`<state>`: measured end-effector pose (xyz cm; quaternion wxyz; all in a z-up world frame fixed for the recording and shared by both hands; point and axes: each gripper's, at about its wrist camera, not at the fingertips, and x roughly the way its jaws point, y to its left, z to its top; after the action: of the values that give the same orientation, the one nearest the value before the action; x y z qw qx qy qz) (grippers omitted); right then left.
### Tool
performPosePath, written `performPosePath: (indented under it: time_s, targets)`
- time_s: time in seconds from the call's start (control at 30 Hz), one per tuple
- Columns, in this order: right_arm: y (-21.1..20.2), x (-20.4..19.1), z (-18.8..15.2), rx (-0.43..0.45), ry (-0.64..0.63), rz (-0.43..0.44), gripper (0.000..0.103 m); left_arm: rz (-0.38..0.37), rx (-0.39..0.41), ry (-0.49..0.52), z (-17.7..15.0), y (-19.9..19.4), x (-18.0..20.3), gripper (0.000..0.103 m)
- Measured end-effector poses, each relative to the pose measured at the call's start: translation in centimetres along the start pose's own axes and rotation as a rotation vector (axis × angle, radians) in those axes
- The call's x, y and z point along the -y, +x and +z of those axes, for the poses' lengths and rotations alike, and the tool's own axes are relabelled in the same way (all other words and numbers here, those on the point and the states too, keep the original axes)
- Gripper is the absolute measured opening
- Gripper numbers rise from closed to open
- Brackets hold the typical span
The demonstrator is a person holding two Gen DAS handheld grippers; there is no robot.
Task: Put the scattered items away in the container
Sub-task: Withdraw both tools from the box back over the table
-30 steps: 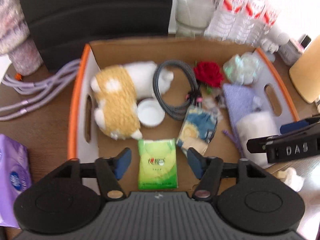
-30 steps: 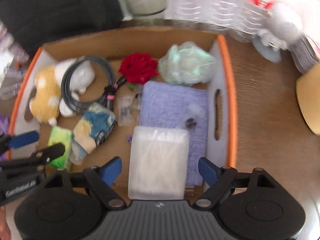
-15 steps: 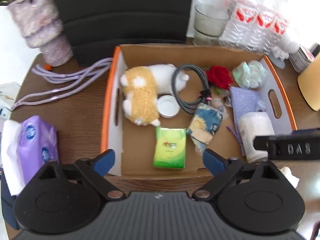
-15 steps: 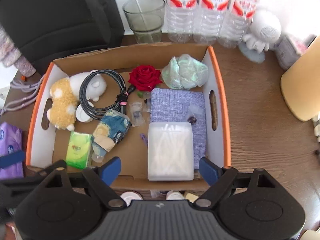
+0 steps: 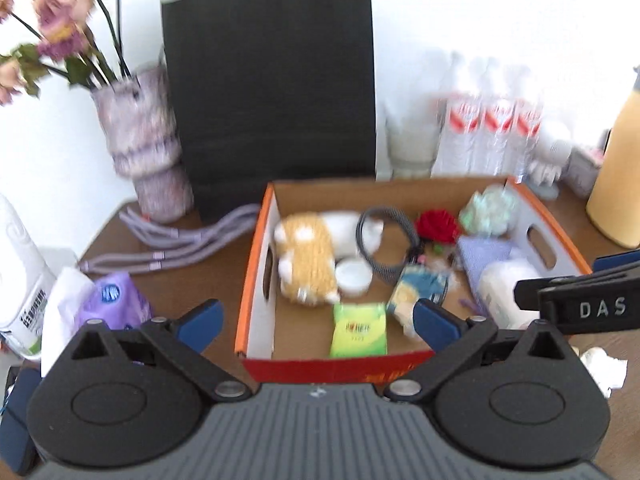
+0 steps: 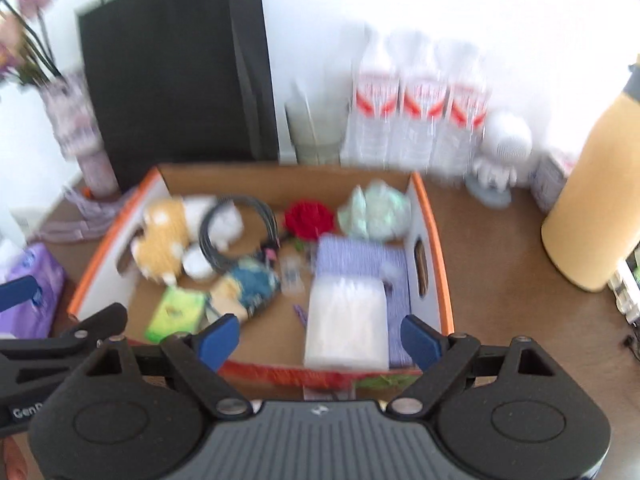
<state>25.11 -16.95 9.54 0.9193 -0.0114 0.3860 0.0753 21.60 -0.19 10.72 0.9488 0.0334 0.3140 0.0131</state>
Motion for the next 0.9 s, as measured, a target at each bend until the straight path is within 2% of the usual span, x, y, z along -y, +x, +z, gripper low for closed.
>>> performPosePath:
  time_s: [0.07, 0.13, 0.2, 0.3, 0.5, 0.6, 0.67, 0.77, 0.8, 0.9]
  targets:
    - [-0.9, -0.2, -1.4, 0.126, -0.046, 0.003, 0.088, -0.032, 0.063, -0.033, -0.7, -0.7, -0.1, 0.103]
    - [-1.2, -0.2, -2.4, 0.198, -0.070, 0.006, 0.088, -0.049, 0.118, -0.051, -1.3, -1.3, -0.1, 0.103]
    - [-1.4, 0.1, -2.9, 0.224, -0.060, 0.025, 0.088, -0.057, 0.158, -0.042, -1.7, -1.9, 0.2, 0.103]
    - [-1.9, 0.7, -2.9, 0.247, -0.037, 0.047, 0.088, -0.067, 0.177, -0.044, -2.0, -2.3, 0.4, 0.103]
    - [-3.7, 0.9, -4.9, 0.302, -0.043, 0.017, 0.089, -0.076, 0.214, -0.077, -3.5, -4.4, 0.3, 0.103]
    - [-5.6, 1.5, -7.9, 0.338, -0.004, 0.046, 0.093, -0.050, 0.207, -0.044, -5.2, -6.2, 1.1, 0.103]
    - [-7.0, 1.6, -10.4, 0.348, 0.011, 0.017, 0.093, -0.028, 0.214, -0.026, -6.8, -7.9, 1.8, 0.103]
    - [-9.8, 2.1, -14.7, 0.366, 0.029, 0.019, 0.093, -0.062, 0.262, -0.009, -10.9, -11.5, 2.3, 0.103]
    - [-10.8, 2.3, -16.4, 0.379, 0.041, 0.031, 0.097, -0.081, 0.268, -0.006, -12.5, -12.7, 2.3, 0.103]
    - [-12.9, 3.0, -21.5, 0.366, 0.088, 0.085, 0.103, -0.080, 0.247, -0.048, -17.4, -15.6, 1.9, 0.103]
